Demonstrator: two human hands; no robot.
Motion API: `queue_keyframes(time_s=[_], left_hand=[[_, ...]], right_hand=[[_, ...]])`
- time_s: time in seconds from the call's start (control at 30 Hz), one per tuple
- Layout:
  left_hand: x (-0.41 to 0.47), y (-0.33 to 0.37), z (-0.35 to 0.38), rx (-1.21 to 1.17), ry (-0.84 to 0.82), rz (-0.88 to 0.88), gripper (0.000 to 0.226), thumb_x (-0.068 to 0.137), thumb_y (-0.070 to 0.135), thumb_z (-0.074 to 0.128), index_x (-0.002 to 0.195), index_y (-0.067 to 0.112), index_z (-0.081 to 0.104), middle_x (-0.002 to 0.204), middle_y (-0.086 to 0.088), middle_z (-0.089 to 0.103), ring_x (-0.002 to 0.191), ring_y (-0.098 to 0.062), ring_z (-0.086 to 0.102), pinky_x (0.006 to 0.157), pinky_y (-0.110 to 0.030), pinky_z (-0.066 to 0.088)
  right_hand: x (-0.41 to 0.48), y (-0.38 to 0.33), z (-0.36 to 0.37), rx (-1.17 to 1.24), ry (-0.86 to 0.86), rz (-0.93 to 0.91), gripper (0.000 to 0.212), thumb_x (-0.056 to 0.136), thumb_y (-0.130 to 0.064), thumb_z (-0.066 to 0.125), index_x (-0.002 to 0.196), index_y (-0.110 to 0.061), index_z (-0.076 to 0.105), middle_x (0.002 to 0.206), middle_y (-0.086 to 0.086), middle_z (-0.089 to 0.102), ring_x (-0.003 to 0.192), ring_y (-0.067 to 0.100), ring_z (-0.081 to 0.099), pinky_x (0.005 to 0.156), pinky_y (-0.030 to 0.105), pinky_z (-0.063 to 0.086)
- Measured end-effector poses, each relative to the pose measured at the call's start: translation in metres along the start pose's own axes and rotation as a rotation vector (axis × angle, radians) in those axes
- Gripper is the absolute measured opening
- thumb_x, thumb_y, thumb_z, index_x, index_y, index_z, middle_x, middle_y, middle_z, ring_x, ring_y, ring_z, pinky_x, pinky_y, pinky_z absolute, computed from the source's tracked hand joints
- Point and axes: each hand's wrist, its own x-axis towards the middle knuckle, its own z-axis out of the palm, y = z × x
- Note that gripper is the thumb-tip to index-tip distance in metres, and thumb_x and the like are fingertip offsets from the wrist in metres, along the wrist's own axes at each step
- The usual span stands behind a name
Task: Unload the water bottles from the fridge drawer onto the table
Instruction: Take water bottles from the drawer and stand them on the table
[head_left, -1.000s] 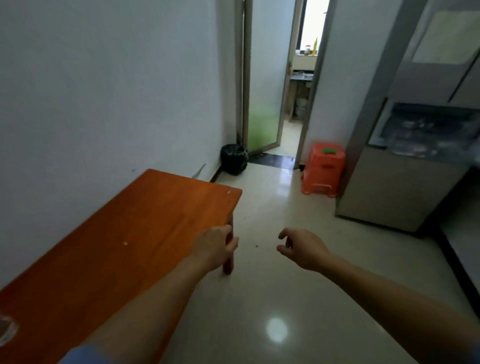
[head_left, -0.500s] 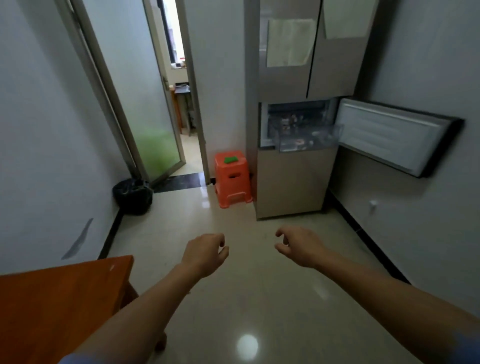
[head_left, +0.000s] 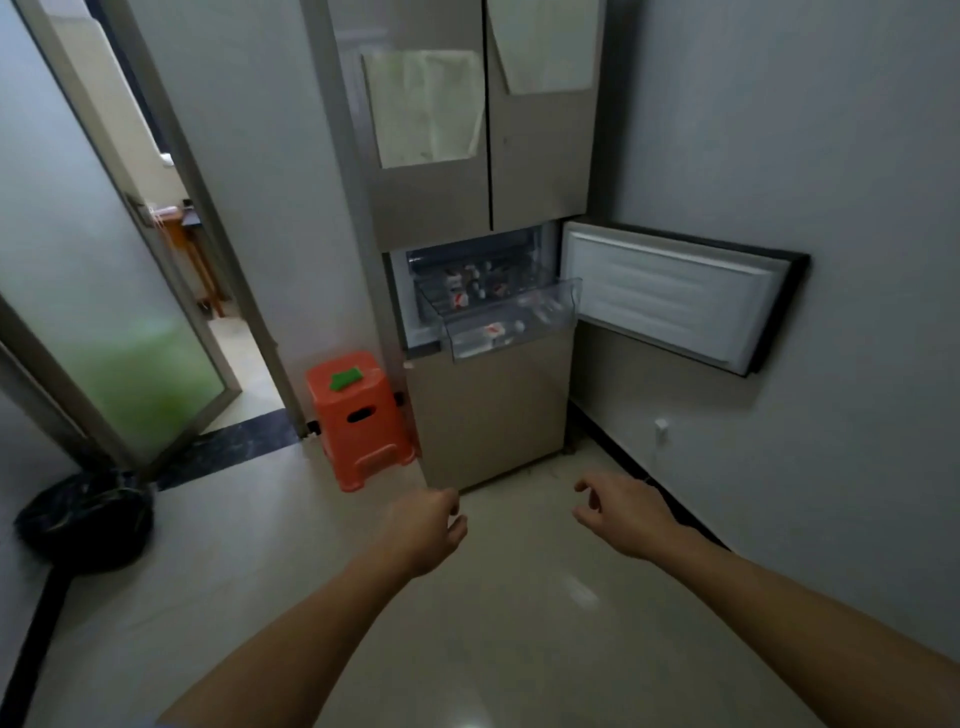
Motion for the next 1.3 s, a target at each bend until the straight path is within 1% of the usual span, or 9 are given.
queue_keyframes(time_s=[0.2,0.27,0.4,0.63,0.83,0.93,1.07,1.2,1.3], left_hand=[[0.136,-0.002,-0.008,0.052,0.018,-0.014,0.023,0.089,0.037,0.048,0.094,0.018,0.059,0.096,-0.002,0.067,0.088,-0.022,0.062,0.076,-0.036,0.052],[0.177,-0.002,-0.016,0.062,0.035,-0.024,0.022,0.088,0.037,0.048,0.094,0.019,0.059,0.096,-0.002,0.067,0.091,-0.024,0.061,0.076,-0.037,0.051],[0.239,-0.007,-0.022,0.01,0.068,-0.056,0.021,0.087,0.038,0.048,0.093,0.021,0.059,0.095,-0.002,0.066,0.088,-0.023,0.061,0.074,-0.038,0.051],[0.34,-0.054,-0.024,-0.014,0.102,-0.106,0.02,0.089,0.038,0.048,0.091,0.021,0.058,0.094,-0.001,0.067,0.085,-0.022,0.063,0.068,-0.034,0.05],[0.467,-0.097,-0.032,-0.051,0.164,-0.081,0.018,0.09,0.038,0.049,0.094,0.023,0.058,0.095,0.0,0.067,0.086,-0.02,0.063,0.068,-0.032,0.048],[0.526,-0.108,-0.035,-0.098,0.162,-0.05,0.019,0.091,0.038,0.05,0.095,0.022,0.06,0.091,0.0,0.067,0.08,-0.018,0.062,0.069,-0.033,0.051],[0.593,-0.123,-0.03,-0.092,0.149,-0.035,0.021,0.089,0.035,0.049,0.091,0.017,0.06,0.09,-0.004,0.067,0.083,-0.025,0.063,0.067,-0.036,0.051],[0.633,-0.132,-0.009,-0.089,0.088,-0.083,0.024,0.09,0.037,0.049,0.095,0.017,0.061,0.096,-0.006,0.067,0.087,-0.028,0.063,0.071,-0.035,0.051],[0.658,-0.139,0.007,-0.081,0.082,-0.144,0.025,0.091,0.04,0.048,0.096,0.019,0.061,0.099,-0.005,0.068,0.09,-0.027,0.064,0.07,-0.034,0.048]], right_hand=[[0.134,0.052,-0.013,0.041,0.0,-0.015,0.037,0.087,-0.043,0.057,0.12,-0.024,0.057,0.096,-0.004,0.063,0.086,0.016,0.059,0.069,0.029,0.044],[0.178,0.063,-0.024,0.034,0.003,-0.034,0.038,0.088,-0.045,0.057,0.12,-0.024,0.057,0.103,-0.002,0.064,0.091,0.018,0.06,0.072,0.03,0.045],[0.26,0.08,-0.046,0.009,-0.009,-0.068,0.039,0.09,-0.046,0.055,0.122,-0.024,0.055,0.113,0.0,0.063,0.098,0.02,0.06,0.078,0.032,0.048],[0.382,0.086,-0.042,-0.01,-0.03,-0.14,0.039,0.09,-0.048,0.055,0.122,-0.025,0.055,0.112,-0.002,0.063,0.098,0.017,0.06,0.076,0.031,0.047],[0.499,0.096,-0.052,-0.004,0.031,-0.12,0.036,0.088,-0.047,0.059,0.118,-0.027,0.057,0.101,-0.006,0.064,0.078,0.006,0.049,0.066,0.025,0.037],[0.556,0.105,-0.074,-0.004,0.038,-0.064,0.035,0.087,-0.045,0.059,0.116,-0.025,0.058,0.1,-0.003,0.065,0.083,0.013,0.057,0.067,0.027,0.041],[0.621,0.119,-0.09,0.031,0.052,0.007,0.031,0.087,-0.036,0.06,0.114,-0.022,0.059,0.093,0.002,0.066,0.083,0.02,0.06,0.064,0.029,0.042],[0.68,0.14,-0.084,-0.001,0.028,0.035,0.033,0.088,-0.039,0.06,0.115,-0.02,0.059,0.1,0.008,0.067,0.091,0.027,0.062,0.068,0.032,0.044],[0.735,0.154,-0.07,0.062,0.005,0.043,0.034,0.087,-0.038,0.061,0.114,-0.017,0.061,0.105,0.011,0.067,0.094,0.031,0.062,0.067,0.029,0.037]])
